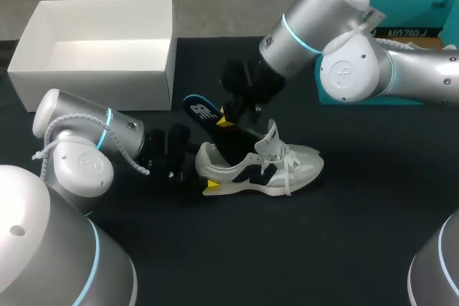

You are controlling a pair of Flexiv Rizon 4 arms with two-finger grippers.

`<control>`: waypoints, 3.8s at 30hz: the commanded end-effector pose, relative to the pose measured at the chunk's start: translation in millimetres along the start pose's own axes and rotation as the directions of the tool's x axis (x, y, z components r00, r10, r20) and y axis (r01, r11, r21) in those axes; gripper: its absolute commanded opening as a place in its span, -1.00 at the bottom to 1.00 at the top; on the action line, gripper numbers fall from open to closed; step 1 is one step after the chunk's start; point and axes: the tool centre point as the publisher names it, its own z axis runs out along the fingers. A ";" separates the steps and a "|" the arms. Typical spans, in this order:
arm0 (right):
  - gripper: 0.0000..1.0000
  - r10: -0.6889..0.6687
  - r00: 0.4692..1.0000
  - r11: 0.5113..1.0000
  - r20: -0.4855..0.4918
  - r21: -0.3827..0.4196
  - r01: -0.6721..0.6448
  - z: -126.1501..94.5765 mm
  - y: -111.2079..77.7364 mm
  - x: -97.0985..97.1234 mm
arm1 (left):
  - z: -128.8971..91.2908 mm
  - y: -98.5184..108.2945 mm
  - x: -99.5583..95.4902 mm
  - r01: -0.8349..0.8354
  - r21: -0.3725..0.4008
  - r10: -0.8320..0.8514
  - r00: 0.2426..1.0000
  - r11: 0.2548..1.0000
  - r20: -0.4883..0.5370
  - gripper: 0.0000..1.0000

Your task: Take the shoe out of the shoebox, open the shoe tongue, remove and reinsert the insole, then place the shoe into the shoebox

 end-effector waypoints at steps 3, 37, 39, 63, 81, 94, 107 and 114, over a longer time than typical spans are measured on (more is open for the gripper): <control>-1.00 0.087 0.996 0.994 0.012 -0.073 -0.086 -22.9 7.0 1.9 | 1.8 1.9 0.4 -0.001 0.001 0.001 1.000 1.000 0.000 -1.00; -1.00 0.130 0.991 0.960 0.038 -0.256 -0.116 -119.4 52.5 -10.9 | 1.8 1.9 0.4 -0.001 0.001 0.001 1.000 1.000 0.000 -1.00; -1.00 0.130 0.991 0.960 0.038 -0.256 -0.116 -119.4 52.5 -10.9 | 1.8 1.9 0.4 -0.001 0.001 0.001 1.000 1.000 0.000 -1.00; -1.00 0.355 0.877 0.716 -0.323 -0.509 -0.478 -198.2 77.7 22.2 | 1.8 1.9 0.4 -0.001 0.001 0.001 1.000 1.000 0.000 -1.00; -1.00 0.393 0.872 0.740 -0.292 -0.463 -0.488 -204.6 75.7 41.5 | 1.8 1.9 0.4 -0.001 0.001 0.001 1.000 1.000 0.000 -1.00; -1.00 0.461 0.834 0.706 -0.302 -0.445 -0.551 -218.5 72.9 90.4 | 1.8 1.9 0.4 -0.001 0.001 0.001 1.000 1.000 0.000 -1.00; -1.00 0.528 0.807 0.676 -0.266 -0.443 -0.589 -230.8 80.1 149.1 | 1.8 1.9 0.4 -0.001 0.001 0.001 1.000 1.000 0.000 -1.00; -1.00 0.559 0.793 0.662 -0.243 -0.445 -0.603 -234.4 80.7 169.9 | 1.8 1.9 0.4 -0.001 0.001 0.001 1.000 1.000 0.000 -1.00</control>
